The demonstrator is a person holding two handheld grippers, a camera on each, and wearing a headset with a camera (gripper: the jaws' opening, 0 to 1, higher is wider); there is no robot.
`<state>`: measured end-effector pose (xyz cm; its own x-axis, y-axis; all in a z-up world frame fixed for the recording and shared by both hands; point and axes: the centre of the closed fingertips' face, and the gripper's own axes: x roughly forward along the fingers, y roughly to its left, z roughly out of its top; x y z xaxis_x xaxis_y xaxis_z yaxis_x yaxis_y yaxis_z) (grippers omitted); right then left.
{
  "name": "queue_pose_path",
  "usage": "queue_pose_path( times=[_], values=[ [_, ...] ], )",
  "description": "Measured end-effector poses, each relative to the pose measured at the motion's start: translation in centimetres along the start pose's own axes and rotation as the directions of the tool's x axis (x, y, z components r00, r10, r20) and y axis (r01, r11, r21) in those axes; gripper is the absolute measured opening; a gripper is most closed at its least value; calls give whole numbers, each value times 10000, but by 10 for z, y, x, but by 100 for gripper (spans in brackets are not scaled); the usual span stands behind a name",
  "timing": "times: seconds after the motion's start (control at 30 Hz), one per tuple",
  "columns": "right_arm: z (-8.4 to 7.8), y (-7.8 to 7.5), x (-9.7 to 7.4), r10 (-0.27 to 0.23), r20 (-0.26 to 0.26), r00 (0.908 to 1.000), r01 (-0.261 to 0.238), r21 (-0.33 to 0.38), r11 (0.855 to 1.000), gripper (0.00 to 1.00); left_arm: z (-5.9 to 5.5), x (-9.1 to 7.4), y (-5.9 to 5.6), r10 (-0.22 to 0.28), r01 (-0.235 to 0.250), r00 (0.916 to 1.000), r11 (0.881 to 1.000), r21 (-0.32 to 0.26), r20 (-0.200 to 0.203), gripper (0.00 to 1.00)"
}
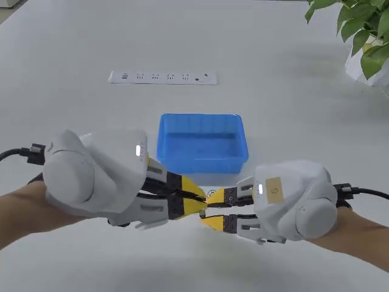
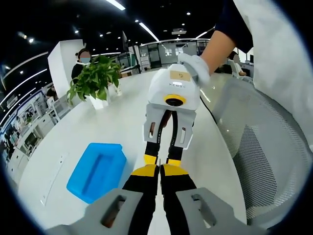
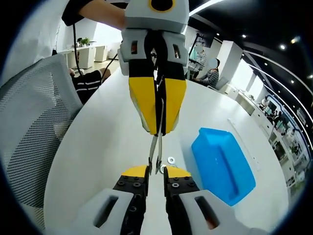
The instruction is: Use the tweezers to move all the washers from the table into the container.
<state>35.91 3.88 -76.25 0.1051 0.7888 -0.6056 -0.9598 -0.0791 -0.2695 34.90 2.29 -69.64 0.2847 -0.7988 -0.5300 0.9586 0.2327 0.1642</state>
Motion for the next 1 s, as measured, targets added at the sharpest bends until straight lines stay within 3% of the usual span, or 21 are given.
queue_pose_path(
  times=[0.23, 0.5, 0.6, 1.0],
  values=[
    [-6, -6, -1, -252, -45, 9997, 253, 310, 9992, 17, -5, -3, 4, 166, -167, 9999, 9997, -164, -41, 5],
    [-10, -2, -1, -24, 69, 10000, 20, 628, 9980, 19, -6, -4, 13, 304, -305, 9995, 9994, -167, -85, 5],
    [-7, -1, -1, 48, 342, 9994, -78, 893, 9960, 21, -7, -3, 17, 361, -363, 9993, 9989, -288, -75, 5],
    [-8, 1, 5, 248, 401, 9989, -293, 1145, 9930, 25, -18, 1, 17, 200, -209, 9993, 9994, -259, -328, 5]
  ],
)
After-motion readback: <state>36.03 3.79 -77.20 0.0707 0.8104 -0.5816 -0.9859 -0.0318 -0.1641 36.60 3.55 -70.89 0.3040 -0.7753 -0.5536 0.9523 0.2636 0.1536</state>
